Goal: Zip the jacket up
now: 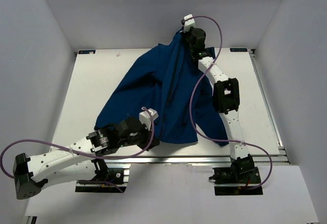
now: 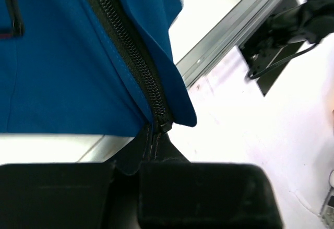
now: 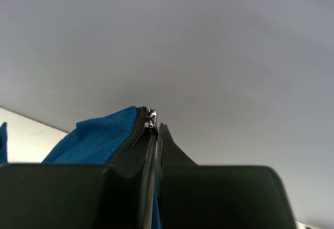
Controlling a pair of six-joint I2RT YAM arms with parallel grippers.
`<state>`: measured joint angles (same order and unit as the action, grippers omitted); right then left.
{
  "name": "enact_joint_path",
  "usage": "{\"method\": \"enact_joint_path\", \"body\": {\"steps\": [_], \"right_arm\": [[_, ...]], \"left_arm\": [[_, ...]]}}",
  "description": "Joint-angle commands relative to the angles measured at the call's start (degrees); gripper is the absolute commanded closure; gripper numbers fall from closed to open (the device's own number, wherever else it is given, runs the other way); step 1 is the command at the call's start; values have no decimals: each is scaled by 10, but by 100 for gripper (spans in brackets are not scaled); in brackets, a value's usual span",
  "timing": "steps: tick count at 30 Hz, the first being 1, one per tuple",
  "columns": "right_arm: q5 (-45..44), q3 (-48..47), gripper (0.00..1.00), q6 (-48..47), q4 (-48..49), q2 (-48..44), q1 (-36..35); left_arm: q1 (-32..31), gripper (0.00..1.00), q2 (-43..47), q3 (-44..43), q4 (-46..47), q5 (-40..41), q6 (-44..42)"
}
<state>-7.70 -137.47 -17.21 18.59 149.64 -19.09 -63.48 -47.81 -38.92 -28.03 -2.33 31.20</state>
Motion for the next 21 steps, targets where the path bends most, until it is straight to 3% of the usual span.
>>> {"method": "enact_joint_path", "body": {"steps": [1,5,7,8,9,10,11,16,18,20,21], "right_arm": [[-63,-20,100,10,138,-11,77],[34,15,100,11,102,-41,74],[74,81,60,22,48,-95,69],[117,123,32,37,41,-122,68],[133,173,11,56,67,-184,68],[151,258,11,74,75,-215,67],[166,283,11,103,73,-238,67],[181,301,11,187,-132,-356,67],[167,377,11,233,-215,-435,66],[147,473,11,263,-211,-504,67],[135,569,11,290,-197,-575,68]], "left_arm": [[-33,100,-5,24,-156,-238,77],[-33,100,-24,-4,-157,-162,55],[-33,87,-38,-24,-156,-106,49],[-33,45,-49,-44,-147,-91,42],[-33,28,-56,-56,-149,-60,39],[-33,11,-61,-70,-153,-38,36],[-32,2,-69,-96,-163,-20,30],[-30,2,-80,-169,-192,153,52],[-30,2,-99,-206,-235,221,102],[-17,2,-116,-233,-272,327,167],[-4,2,-125,-258,-307,352,186]]}}
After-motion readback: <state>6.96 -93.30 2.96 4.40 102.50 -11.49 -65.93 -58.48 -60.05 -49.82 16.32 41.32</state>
